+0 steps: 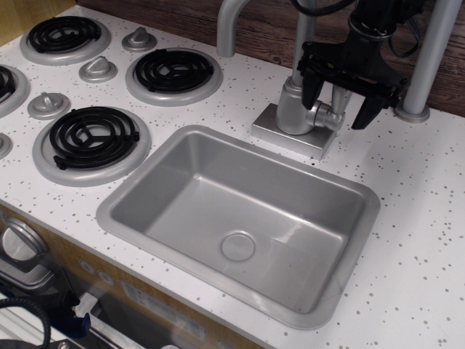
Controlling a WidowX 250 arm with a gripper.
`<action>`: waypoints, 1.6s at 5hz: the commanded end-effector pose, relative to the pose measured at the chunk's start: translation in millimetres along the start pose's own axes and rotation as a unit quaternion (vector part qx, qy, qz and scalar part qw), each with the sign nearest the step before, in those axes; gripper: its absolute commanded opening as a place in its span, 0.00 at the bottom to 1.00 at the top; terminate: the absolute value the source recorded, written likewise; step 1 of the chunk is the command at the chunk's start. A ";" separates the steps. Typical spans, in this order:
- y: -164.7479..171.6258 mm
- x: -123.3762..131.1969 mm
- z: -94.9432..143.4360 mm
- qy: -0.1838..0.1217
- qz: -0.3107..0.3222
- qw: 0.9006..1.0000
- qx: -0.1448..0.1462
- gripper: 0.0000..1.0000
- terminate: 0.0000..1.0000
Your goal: Lever vertical to front
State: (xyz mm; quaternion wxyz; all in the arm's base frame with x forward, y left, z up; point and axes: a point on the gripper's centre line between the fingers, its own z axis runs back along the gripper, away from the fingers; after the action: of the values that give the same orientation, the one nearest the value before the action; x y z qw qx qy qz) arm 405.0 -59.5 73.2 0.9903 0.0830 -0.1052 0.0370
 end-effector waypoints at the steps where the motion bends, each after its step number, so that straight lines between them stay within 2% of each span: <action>1: -4.1 22.6 19.7 -0.046 -0.006 0.999 -0.004 1.00 0.00; 2: -5.6 24.4 20.2 -0.048 0.001 0.999 -0.001 0.00 0.00; 4: -5.0 4.7 11.5 -0.025 0.026 0.999 -0.004 0.00 0.00; 6: -3.5 -35.1 2.1 0.053 0.051 0.997 -0.018 0.00 0.00; 7: -9.5 -46.6 -13.5 0.068 0.052 0.996 -0.040 0.00 0.00; 8: -12.1 -50.4 -22.1 0.066 0.052 0.995 -0.052 0.00 0.00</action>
State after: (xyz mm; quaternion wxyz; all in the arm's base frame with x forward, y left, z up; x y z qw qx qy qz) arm 362.1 -64.3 30.0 0.9945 0.0284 -0.0429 0.0913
